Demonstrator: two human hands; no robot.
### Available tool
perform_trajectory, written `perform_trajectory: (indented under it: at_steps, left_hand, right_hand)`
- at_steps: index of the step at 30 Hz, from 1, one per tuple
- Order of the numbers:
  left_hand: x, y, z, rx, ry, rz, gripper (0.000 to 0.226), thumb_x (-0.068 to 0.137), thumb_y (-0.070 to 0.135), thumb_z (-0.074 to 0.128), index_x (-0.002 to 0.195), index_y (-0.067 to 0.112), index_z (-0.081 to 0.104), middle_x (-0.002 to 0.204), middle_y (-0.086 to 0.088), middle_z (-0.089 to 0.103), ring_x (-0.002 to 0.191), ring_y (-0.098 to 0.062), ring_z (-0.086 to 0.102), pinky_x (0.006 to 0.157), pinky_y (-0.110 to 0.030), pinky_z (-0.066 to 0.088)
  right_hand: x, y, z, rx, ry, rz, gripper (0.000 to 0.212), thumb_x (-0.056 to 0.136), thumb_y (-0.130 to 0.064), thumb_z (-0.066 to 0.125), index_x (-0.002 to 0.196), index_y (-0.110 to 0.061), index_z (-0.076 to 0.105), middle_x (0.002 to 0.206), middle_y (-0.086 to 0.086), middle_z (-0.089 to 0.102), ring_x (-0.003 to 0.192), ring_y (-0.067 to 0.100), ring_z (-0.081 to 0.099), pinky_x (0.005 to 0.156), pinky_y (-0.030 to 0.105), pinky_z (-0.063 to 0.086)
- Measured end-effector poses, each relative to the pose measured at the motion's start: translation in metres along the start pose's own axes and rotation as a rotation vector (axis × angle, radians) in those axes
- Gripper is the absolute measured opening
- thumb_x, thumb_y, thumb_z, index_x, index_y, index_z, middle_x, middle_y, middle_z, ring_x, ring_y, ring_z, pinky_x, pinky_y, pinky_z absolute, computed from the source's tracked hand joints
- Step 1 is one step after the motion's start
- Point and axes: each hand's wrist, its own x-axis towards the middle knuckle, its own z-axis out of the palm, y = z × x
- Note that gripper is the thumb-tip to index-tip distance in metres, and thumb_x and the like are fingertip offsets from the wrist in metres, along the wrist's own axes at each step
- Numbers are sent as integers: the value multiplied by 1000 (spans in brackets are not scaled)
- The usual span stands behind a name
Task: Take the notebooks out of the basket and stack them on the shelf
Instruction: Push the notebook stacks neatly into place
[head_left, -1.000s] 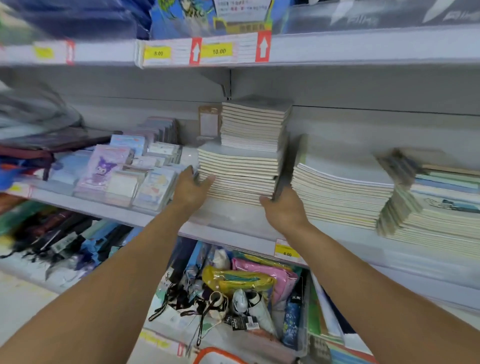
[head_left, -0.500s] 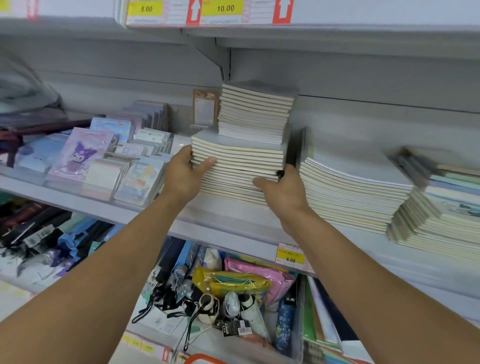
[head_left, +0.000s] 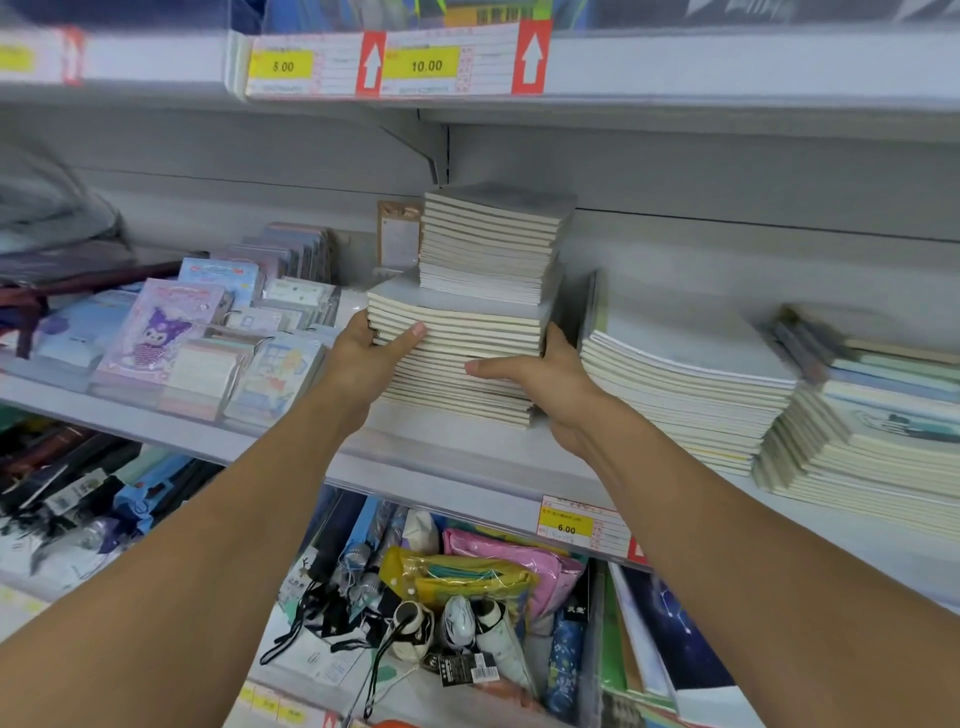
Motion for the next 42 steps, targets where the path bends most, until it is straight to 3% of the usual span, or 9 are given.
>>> perform_trajectory:
  at_steps: [10,12,15,17,21,26,29,38,42]
  left_hand:
    - [-2,33,4,178,103,46,83,83,61,62,146,18,31,143,-2,48,126,-21,49,106,-40,42]
    - [3,59,11,184,245,201,71,90,58,54,146,18,35,142,1,48,129,-18,46,109,-36,37]
    - [24,93,45,-5,200,72,67,97,62,30,143,15,43,122,-1,58,128,-29,48,102,-33,36]
    - [35,96,69,-2,172,-25,71,98,62,20,147,13,37,143,-9,48,136,-31,39,114,-40,28]
    - [48,89,97,176,226,-26,69,99,58,20,154,17,15,159,-13,20,146,-33,20,118,-47,14]
    - [59,91,101,214,244,-81,76,98,60,28,155,17,4,162,-8,7,149,-28,7,121,-43,4]
    - [64,90,96,179,198,-27,77,98,61,30,155,15,4,153,-4,26,140,-24,28,115,-37,21]
    - [49,85,91,215,133,116,102,78,51,74,146,14,8,146,-7,27,136,-25,33,116,-37,30]
    - [45,85,81,222,25,85,118,69,53,81,147,17,0,142,-2,32,131,-19,37,111,-34,36]
  right_hand:
    - [-13,-29,-8,-134,-1,-71,114,68,-27,85,154,-24,9,150,-8,36,135,18,40,108,33,37]
    - [-9,-53,-16,15,122,-142,78,78,-18,72,145,-17,32,123,-6,54,114,15,54,94,30,45]
    - [17,-87,-31,471,159,-58,30,86,-47,60,82,-17,57,60,-6,57,57,9,59,54,23,41]
    - [34,-94,-36,645,123,38,57,83,-77,47,77,-20,57,60,-3,55,50,10,53,49,20,43]
    - [66,-89,-36,564,48,168,125,50,-103,32,141,-20,53,131,2,62,118,25,62,104,35,45]
    - [66,-98,-27,393,36,98,101,78,-91,19,145,-20,43,132,5,56,122,20,55,106,34,35]
    - [68,-94,-22,366,64,102,107,70,-96,19,146,-25,44,142,8,54,127,26,55,114,41,34]
    - [68,-90,-28,266,-19,-7,90,78,-90,23,122,-24,66,109,6,75,104,24,70,103,44,49]
    - [63,-82,-21,61,-38,-77,101,80,-77,53,157,-28,10,159,-3,32,144,20,32,116,39,24]
